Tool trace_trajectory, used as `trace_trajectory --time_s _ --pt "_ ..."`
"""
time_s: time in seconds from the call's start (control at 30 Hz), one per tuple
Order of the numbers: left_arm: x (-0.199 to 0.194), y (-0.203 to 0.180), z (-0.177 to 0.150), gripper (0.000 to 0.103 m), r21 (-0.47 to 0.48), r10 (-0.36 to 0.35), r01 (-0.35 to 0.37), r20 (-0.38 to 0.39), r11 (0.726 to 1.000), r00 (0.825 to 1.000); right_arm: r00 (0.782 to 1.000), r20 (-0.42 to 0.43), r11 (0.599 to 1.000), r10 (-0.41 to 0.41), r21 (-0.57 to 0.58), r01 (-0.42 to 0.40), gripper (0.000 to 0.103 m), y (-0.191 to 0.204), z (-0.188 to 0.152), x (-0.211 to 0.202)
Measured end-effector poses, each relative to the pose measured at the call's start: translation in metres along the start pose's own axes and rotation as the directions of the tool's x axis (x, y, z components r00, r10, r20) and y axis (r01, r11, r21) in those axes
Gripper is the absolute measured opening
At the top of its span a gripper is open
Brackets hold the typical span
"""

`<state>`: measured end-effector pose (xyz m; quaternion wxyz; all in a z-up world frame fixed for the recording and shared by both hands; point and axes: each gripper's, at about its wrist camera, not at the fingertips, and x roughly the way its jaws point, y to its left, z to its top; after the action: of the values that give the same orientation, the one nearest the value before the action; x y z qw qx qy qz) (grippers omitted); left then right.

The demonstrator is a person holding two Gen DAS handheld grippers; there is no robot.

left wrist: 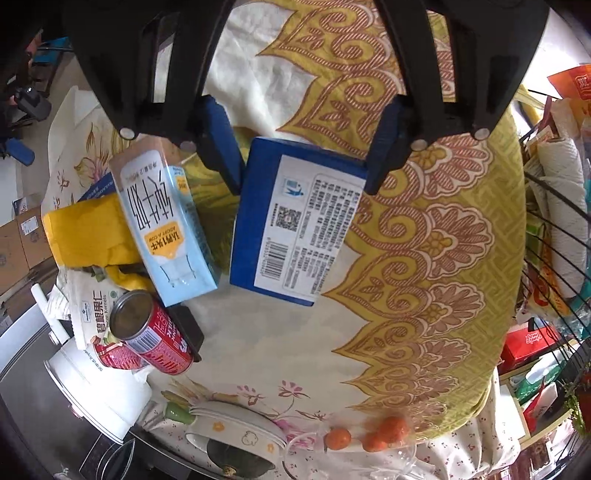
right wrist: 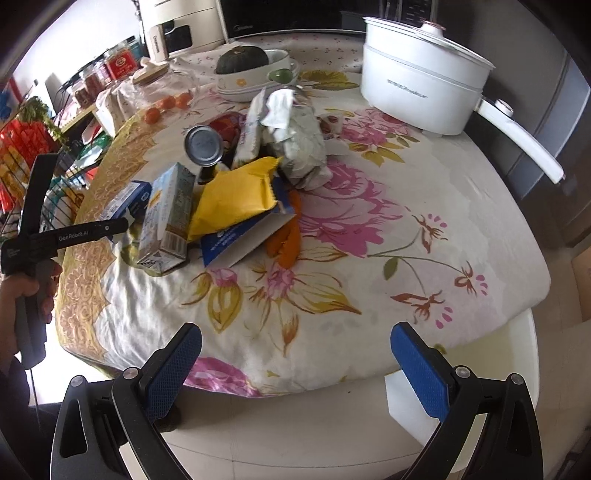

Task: Collect trash
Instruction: 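Close the left tool on the blue barcode box and lift it, then grasp the white milk carton with the right tool while the left tool holds the blue box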

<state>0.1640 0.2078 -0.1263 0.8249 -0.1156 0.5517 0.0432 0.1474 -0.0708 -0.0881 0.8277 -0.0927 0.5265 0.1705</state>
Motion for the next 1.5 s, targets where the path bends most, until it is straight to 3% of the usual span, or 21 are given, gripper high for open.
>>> trace_trajectory --time_s 0.2,0.47,0.8,0.9,0.93,0.97,1.07,1.27,1.5 --pt "-0.031 0.013 -0.026 0.066 0.026 -0.002 0.002 0.018 1.0 1.0 0.999 0.035 0.993 0.033 -0.113 -0.028 0.103 0.061 0.018 0.007" --pt "-0.055 0.032 -0.038 0.066 -0.002 -0.01 0.01 0.048 1.0 0.999 0.994 0.068 0.981 0.085 -0.182 -0.072 0.102 0.117 0.043 0.04" --pt "-0.053 0.042 -0.044 0.066 -0.02 -0.015 0.016 0.03 1.0 0.999 0.996 0.084 0.974 -0.026 -0.221 0.044 0.087 0.136 0.049 0.083" --pt "-0.053 0.042 -0.047 0.066 -0.018 -0.014 0.015 0.027 1.0 1.0 0.994 0.098 0.973 -0.045 -0.222 0.065 0.073 0.137 0.051 0.086" --pt "-0.053 0.042 -0.047 0.066 -0.018 -0.014 0.015 0.026 1.0 1.0 0.994 0.1 0.971 -0.048 -0.227 0.07 0.057 0.137 0.051 0.087" --pt "-0.053 0.042 -0.048 0.066 -0.018 -0.015 0.015 0.026 1.0 1.0 0.994 0.1 0.971 -0.047 -0.229 0.069 0.055 0.138 0.05 0.087" --pt "-0.055 0.042 -0.049 0.066 -0.022 -0.017 0.017 0.03 1.0 0.999 0.993 0.117 0.976 -0.02 -0.214 0.045 0.054 0.134 0.051 0.08" --pt "-0.06 0.04 -0.048 0.066 -0.028 -0.023 0.024 0.048 0.999 0.999 0.972 0.177 0.975 0.151 -0.187 -0.117 0.052 0.13 0.053 0.036" --pt "-0.062 0.026 -0.047 0.066 -0.01 -0.044 0.044 0.057 0.999 0.997 0.944 0.256 0.967 0.208 -0.198 -0.159 0.052 0.117 0.046 -0.009"
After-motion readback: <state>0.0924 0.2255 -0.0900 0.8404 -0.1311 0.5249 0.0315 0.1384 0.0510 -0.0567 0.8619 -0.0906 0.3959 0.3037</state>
